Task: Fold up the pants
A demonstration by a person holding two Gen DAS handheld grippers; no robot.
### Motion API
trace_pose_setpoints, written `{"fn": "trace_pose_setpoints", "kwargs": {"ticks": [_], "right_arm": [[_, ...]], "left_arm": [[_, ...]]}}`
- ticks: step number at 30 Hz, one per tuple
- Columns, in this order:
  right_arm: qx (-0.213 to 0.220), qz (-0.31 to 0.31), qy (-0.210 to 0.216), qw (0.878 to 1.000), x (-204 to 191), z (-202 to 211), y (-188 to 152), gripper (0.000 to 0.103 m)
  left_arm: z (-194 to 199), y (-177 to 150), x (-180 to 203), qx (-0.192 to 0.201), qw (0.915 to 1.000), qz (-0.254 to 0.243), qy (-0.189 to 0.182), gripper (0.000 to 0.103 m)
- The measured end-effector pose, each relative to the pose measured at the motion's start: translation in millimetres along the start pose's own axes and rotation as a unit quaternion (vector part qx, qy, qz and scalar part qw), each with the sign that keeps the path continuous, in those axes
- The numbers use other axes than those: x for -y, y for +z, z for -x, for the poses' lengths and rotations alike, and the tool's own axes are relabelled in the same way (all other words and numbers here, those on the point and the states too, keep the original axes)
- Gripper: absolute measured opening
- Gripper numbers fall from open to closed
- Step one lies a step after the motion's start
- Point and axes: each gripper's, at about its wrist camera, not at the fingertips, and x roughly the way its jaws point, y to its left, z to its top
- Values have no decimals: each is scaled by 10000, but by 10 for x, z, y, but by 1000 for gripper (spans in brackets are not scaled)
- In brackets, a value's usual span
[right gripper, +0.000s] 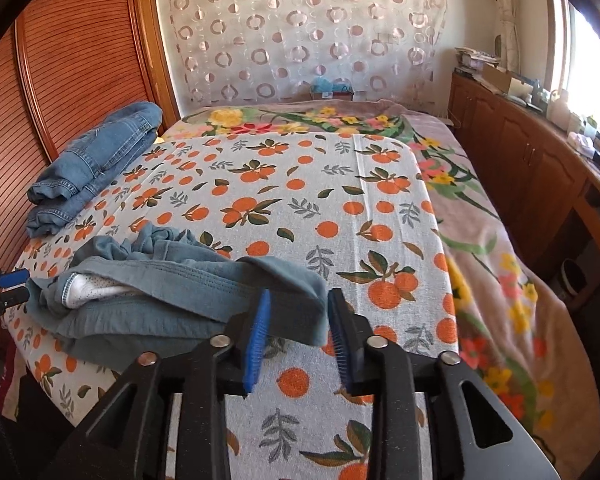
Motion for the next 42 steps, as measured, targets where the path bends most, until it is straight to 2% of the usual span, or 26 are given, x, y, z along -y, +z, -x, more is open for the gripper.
{"fn": "trace_pose_setpoints", "kwargs": {"ticks": [5, 14, 22, 32, 34, 36, 42], "right_arm": [[53, 104, -56, 9999, -42, 147, -52, 48], [-190, 296, -277, 9990, -2, 136, -265, 49], [-318, 388, -421, 9979, -9, -109, -135, 49], [-297, 522, -142, 9981, -209, -320, -45, 50], [-255, 572, -116, 9980, -261, -318, -50, 53], [-203, 629, -32, 9978, -331, -292, -59, 62], [-81, 882, 82, 9960, -522, -255, -45, 67]], "left_arm": [[-68, -11, -58, -61, 9999, 90, 93, 50], [-116, 24, -72, -62, 9998, 113, 149, 50], [-163, 28, -84, -138, 9996, 122, 200, 50], [-202, 21, -87, -178, 9995, 139, 211, 50], [-204, 17, -82, -184, 9995, 136, 202, 50], [-208, 12, -78, -192, 9995, 132, 198, 50], [-227, 10, -68, -199, 9995, 135, 184, 50]]}}
